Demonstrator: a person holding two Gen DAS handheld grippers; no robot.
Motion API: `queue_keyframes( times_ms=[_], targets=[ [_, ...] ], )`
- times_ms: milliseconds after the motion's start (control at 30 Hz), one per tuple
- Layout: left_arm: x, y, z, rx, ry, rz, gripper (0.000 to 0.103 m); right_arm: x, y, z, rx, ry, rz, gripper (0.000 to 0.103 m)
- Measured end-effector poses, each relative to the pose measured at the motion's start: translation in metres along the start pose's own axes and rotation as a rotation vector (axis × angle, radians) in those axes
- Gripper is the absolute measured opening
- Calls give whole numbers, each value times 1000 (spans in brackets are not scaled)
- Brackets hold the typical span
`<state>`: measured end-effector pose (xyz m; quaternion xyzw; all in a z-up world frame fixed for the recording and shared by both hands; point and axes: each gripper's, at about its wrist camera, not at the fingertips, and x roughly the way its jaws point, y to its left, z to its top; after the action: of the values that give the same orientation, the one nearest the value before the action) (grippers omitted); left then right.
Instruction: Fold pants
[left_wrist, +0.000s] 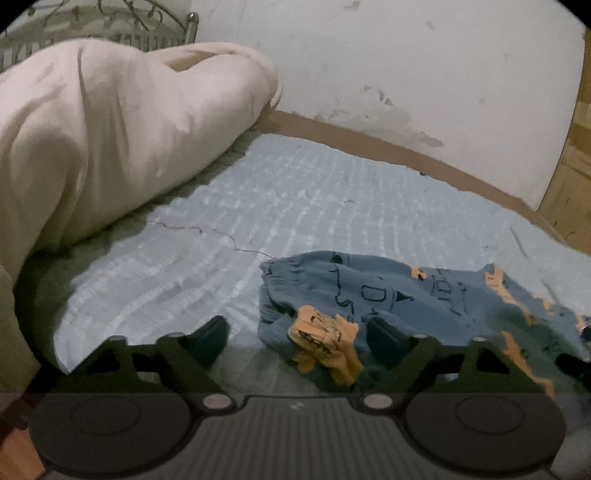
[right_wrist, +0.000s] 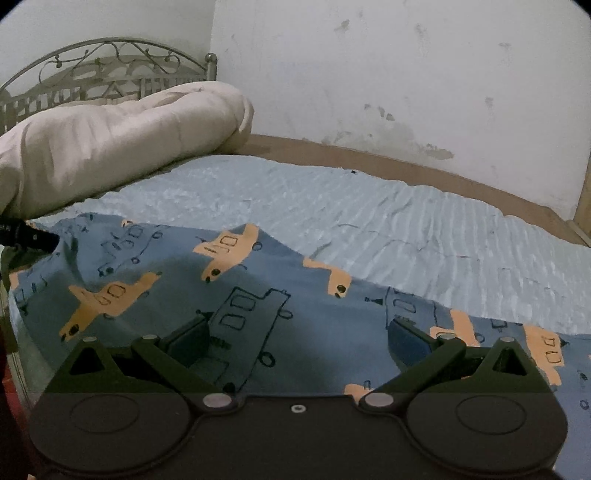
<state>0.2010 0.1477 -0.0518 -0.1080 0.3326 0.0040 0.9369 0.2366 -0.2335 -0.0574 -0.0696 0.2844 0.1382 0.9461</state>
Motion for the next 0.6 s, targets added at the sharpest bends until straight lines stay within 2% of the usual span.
queue_keyframes(
  times_ms=[267, 367, 433, 500, 600],
  targets=[
    [-2, 18, -4, -150, 17, -107, 58, 3, -4, -4, 35, -2, 16, 102],
    [-1, 22, -3, -195, 20, -112, 41, 2, -5, -5, 42, -3, 18, 102],
    [-2, 24, -2, -235, 14, -111, 26, 3, -6, -5, 43, -3, 19, 102],
    [-9, 23, 0, -261, -9, -101, 21, 3, -6, -5, 44, -4, 20, 102],
    [-25, 18, 5, -257, -57, -82, 19, 3, -6, -6, 48, -5, 23, 102]
  ],
)
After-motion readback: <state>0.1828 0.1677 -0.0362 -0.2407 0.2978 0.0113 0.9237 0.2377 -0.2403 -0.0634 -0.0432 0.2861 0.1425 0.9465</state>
